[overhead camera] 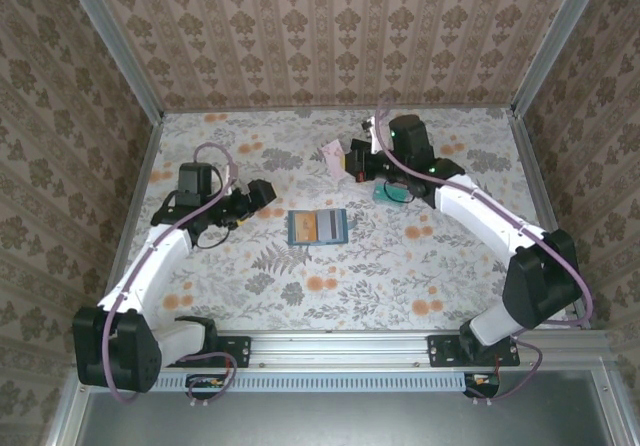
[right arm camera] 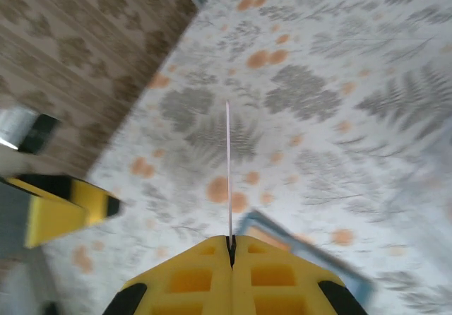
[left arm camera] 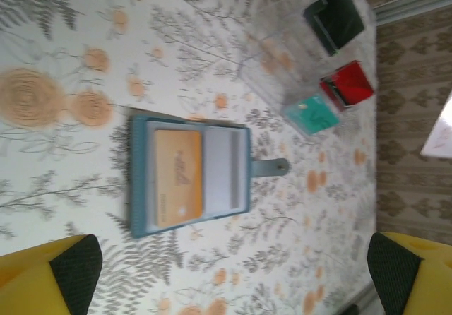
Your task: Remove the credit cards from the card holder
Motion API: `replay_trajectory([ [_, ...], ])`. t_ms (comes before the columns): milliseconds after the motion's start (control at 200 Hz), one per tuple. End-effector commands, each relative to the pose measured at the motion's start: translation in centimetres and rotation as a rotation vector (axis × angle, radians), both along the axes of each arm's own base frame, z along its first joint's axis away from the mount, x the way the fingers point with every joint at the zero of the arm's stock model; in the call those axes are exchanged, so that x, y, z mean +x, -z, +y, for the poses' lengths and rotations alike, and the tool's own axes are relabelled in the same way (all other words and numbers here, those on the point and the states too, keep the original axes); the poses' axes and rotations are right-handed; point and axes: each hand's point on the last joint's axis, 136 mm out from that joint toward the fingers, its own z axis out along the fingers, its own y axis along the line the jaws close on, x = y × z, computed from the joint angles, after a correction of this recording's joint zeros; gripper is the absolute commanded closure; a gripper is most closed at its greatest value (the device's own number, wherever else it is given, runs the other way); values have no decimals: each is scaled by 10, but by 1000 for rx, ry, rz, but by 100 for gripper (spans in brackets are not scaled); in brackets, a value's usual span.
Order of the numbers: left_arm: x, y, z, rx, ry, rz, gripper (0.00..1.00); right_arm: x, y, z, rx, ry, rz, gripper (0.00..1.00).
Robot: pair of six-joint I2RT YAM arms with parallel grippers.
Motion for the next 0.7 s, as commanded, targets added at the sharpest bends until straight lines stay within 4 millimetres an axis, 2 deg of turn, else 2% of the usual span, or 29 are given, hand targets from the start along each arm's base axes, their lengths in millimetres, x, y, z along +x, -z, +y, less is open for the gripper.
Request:
replay_trajectory([
  [0,8,4,15,106,-4,-27,0,9,24,-10,-272,-131,-89,100],
  [95,15,12,22,135,-18,-10,0,25,37,-14,-431,-213,-142,100],
  [220,26,22,25,145,-26,14,0,43,55,-21,-527,-298,-174,100],
  [430,44,34,30,123,-42,44,0,50,87,-29,-661,-478,-143,100],
  [695,56,45,35,113,-48,81,0,53,115,-35,-693,-565,-133,100],
])
